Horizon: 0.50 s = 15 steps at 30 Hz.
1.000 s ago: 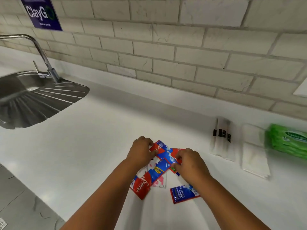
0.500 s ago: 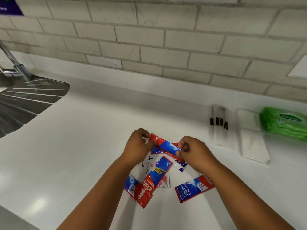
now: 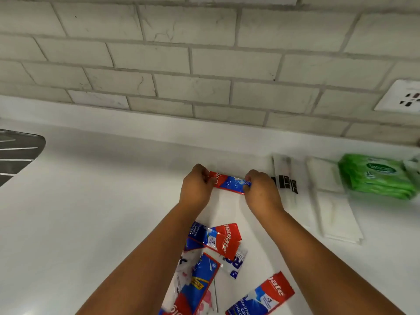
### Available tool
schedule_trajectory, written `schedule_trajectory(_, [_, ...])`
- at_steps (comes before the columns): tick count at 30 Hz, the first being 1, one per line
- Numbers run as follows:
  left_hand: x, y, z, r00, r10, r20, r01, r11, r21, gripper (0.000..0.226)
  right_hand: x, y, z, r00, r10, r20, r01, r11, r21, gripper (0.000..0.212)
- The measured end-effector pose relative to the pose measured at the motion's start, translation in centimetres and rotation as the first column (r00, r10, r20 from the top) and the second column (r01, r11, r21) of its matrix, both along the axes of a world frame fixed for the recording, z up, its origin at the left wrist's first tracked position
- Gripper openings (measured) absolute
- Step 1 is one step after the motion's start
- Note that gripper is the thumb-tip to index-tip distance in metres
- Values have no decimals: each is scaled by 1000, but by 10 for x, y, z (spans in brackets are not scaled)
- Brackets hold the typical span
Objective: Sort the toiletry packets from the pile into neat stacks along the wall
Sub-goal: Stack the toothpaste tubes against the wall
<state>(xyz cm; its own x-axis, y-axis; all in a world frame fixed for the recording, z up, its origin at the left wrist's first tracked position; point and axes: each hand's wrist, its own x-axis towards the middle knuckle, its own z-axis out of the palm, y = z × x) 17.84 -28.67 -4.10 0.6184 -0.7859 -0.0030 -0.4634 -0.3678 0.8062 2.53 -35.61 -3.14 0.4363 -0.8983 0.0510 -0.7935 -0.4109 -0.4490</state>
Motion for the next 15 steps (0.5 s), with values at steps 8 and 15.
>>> schedule_trajectory(8, [-2, -46, -19, 931, -28, 363, 24, 1000, 17, 17, 7, -44, -17, 989, -26, -149, -1, 983, -181, 14])
schedule_trajectory(15, [-4, -39, -33, 764, -268, 587, 342, 939, -16, 27, 14, -37, -29, 978, 164, -132, -186, 967, -173, 20])
